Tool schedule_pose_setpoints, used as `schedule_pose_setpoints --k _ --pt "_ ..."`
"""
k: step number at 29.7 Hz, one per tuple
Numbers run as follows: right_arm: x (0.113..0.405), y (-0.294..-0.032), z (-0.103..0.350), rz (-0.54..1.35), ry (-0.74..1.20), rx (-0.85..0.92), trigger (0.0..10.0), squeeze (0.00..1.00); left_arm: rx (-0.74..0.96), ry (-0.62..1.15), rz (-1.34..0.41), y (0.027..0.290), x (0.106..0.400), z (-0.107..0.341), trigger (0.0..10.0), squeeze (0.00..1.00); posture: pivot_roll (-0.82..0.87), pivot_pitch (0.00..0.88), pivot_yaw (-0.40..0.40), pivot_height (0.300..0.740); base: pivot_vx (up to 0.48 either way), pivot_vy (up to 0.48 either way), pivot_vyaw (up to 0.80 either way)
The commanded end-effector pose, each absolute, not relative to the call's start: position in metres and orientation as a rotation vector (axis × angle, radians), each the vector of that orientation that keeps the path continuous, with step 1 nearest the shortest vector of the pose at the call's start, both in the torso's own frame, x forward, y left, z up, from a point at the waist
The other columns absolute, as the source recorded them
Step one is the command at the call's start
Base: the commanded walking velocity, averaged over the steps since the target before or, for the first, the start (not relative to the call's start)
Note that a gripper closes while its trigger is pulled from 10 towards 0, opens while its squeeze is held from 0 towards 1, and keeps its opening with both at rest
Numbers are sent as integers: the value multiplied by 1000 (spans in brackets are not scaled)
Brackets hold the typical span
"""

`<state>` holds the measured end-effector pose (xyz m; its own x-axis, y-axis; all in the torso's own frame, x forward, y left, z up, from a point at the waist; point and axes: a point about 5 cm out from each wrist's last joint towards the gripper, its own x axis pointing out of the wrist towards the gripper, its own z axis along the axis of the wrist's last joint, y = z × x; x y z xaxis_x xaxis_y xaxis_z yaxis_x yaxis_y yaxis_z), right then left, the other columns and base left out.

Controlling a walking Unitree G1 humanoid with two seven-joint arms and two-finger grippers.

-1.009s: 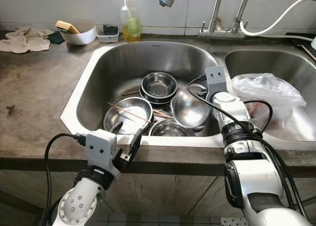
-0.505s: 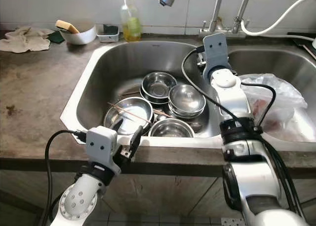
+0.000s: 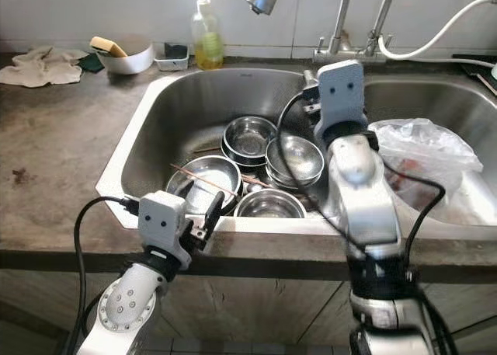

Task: Kitchen organization

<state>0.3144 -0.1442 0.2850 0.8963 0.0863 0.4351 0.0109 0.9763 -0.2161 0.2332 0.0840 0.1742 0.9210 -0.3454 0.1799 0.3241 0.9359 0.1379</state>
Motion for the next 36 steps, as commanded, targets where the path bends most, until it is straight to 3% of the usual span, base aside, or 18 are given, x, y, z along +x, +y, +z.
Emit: schedule_pose_setpoints --k 1,10,15,19,28,36 --pt "296 -141 282 60 -488 -185 10000 0 102 -203 -350 83 234 172 10000 0 153 97 -25 740 0 0 0" --pt "261 -143 234 53 -349 -113 10000 0 96 -213 -353 86 235 173 10000 0 140 79 -25 740 0 0 0" --pt "256 -146 224 9 -319 -104 10000 0 94 -202 -378 84 233 169 10000 0 134 70 -15 740 0 238 0" --pt "258 -147 220 -4 -306 -87 10000 0 98 -204 -383 83 235 170 10000 0 136 66 -13 740 0 472 800" --pt "262 -146 219 8 -301 -77 10000 0 95 -204 -374 83 235 168 10000 0 145 48 -25 740 0 0 800" --pt "267 -142 222 31 -311 -66 10000 0 106 -207 -381 81 236 168 10000 0 144 41 -25 740 0 360 800"
